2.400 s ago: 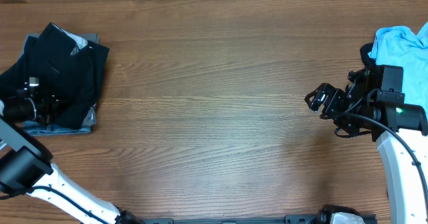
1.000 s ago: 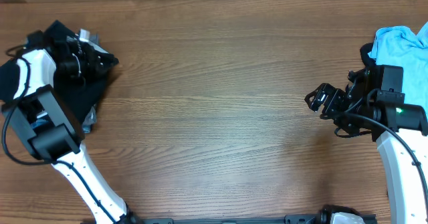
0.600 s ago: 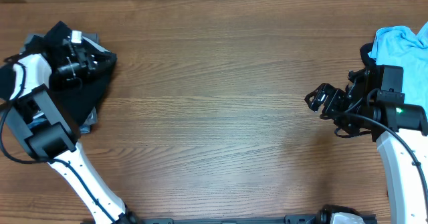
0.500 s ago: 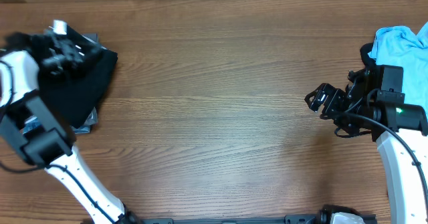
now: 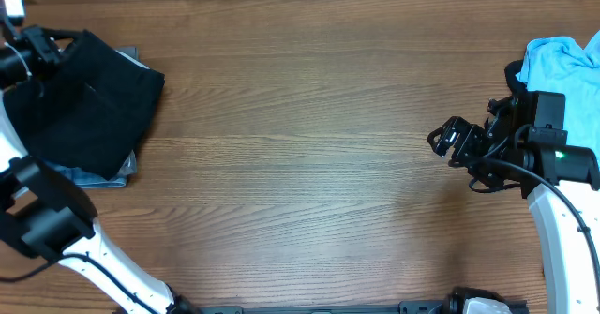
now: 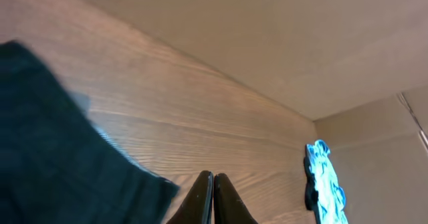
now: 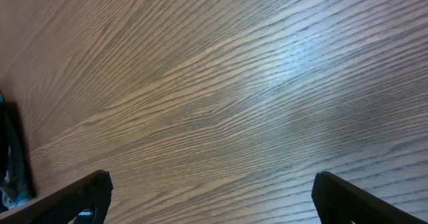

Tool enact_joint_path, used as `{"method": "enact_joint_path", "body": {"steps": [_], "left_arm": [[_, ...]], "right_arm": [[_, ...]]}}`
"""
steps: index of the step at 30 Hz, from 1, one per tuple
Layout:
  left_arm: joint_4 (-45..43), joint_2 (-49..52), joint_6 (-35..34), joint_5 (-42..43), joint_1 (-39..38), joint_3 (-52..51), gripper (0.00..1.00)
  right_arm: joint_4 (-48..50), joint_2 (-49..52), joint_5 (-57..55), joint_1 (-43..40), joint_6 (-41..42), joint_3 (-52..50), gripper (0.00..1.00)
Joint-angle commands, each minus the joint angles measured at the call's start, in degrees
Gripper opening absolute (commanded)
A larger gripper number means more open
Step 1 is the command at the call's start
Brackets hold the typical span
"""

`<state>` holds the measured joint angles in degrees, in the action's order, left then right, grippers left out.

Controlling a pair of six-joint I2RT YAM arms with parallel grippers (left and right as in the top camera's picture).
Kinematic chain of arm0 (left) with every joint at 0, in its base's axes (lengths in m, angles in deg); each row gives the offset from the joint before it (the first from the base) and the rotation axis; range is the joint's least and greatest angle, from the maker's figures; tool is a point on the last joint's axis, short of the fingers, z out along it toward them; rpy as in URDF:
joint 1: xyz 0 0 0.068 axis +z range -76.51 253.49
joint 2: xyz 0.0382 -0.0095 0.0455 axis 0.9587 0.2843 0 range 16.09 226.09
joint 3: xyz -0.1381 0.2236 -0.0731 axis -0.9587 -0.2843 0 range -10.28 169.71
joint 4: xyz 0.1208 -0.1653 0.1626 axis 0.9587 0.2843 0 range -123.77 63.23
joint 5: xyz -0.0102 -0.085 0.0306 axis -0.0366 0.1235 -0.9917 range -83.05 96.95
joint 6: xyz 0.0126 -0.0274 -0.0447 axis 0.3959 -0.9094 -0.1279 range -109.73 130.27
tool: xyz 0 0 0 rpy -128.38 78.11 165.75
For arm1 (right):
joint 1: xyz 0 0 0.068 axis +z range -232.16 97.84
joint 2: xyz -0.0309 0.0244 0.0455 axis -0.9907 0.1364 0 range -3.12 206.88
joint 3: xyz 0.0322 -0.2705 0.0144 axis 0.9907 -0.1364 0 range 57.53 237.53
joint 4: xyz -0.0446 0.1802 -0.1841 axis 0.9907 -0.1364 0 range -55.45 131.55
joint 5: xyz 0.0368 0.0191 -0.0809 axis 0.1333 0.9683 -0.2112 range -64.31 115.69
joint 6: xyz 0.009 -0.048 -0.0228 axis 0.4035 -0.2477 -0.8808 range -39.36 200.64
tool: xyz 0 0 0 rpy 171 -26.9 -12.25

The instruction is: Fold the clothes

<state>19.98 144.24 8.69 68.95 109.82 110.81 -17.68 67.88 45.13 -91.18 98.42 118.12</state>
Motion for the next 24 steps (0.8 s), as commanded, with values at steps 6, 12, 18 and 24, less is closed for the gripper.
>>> {"method": "enact_joint_path", "body": {"steps": [6,12,18,24], "left_arm": [[-1.84,12.5,-3.61,-7.43,2.78,-1.07,0.04],[-1.81,17.57,-3.58,5.09,5.33,-1.07,0.09],[-12.44,16.24,-18.36,28.65,7.74,3.67,0.1],[-9.62,9.22,-19.3,23.39,12.0,8.81,0.09]], "right_arm": [[0.17,-0.11,-0.35,-0.15,-0.15,0.11,1.0],[0.17,-0.11,-0.35,-0.15,-0.15,0.11,1.0],[0.17,-0.11,-0.35,-0.15,-0.15,0.11,1.0],[0.17,-0.11,-0.35,-0.15,-0.15,0.11,1.0]]}}
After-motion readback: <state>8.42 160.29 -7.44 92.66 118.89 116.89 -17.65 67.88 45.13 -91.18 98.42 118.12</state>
